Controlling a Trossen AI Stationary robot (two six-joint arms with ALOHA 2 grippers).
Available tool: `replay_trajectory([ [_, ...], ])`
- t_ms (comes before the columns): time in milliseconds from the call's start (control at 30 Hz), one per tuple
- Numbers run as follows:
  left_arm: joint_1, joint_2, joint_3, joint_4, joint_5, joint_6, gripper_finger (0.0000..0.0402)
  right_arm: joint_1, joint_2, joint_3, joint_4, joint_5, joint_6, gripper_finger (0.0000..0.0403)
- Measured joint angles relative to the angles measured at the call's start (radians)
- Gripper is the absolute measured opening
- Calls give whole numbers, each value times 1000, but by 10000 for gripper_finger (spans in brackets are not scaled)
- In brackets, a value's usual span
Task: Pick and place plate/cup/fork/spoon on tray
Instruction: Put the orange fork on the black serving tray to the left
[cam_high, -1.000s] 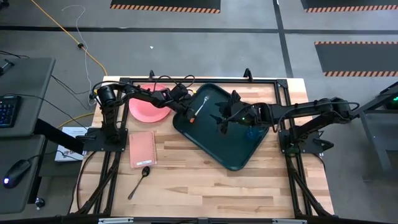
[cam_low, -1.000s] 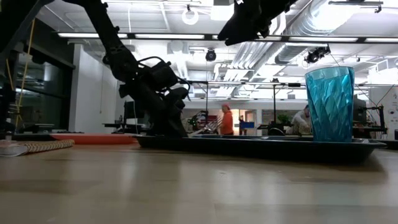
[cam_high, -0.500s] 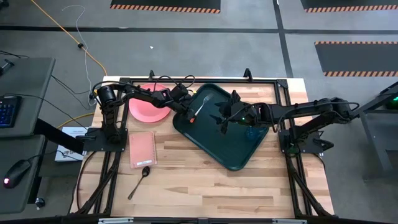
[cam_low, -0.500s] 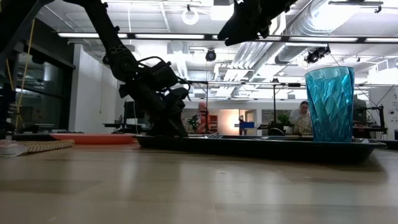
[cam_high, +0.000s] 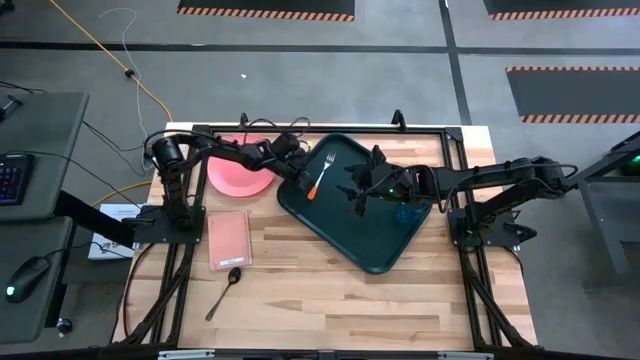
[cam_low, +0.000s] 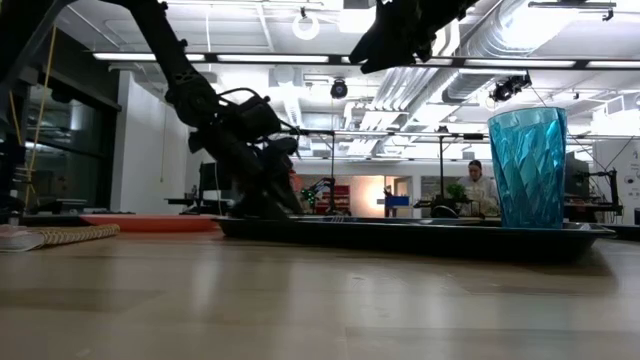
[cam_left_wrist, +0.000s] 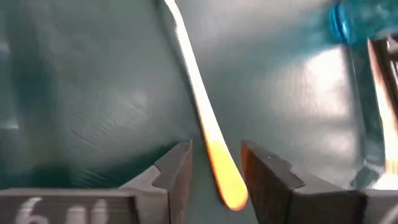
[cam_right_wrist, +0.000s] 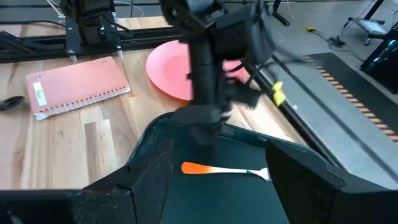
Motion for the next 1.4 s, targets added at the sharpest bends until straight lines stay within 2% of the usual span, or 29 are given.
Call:
replay_trajectory([
  [133,28,-46,1,3,-1,5,142,0,0,0,1,-7,14,248],
  [367,63,-177,1,8,14,66,136,-4,0,0,24,-6,6,248],
  [467,72,-265,2,-9,14,150,120,-11,0,0,50,-7,6,248],
  [567,67,-370,-11,-33,-1,239,81,-18,0,0,55,-7,6,248],
  [700,26,-537,-144,66,-10,291,11,-24,0,0,55,-8,3,248],
  [933,-132,-835,-520,523,-8,222,2,-24,0,0,53,-10,-20,248],
  [1000,-178,-904,-589,591,-5,214,6,-24,0,0,53,-13,-20,248],
  [1167,-231,-1044,-656,576,-12,215,12,-24,0,0,57,-15,-13,248],
  [1400,-239,-1126,-657,525,-15,229,12,-24,0,0,59,-59,-13,248],
])
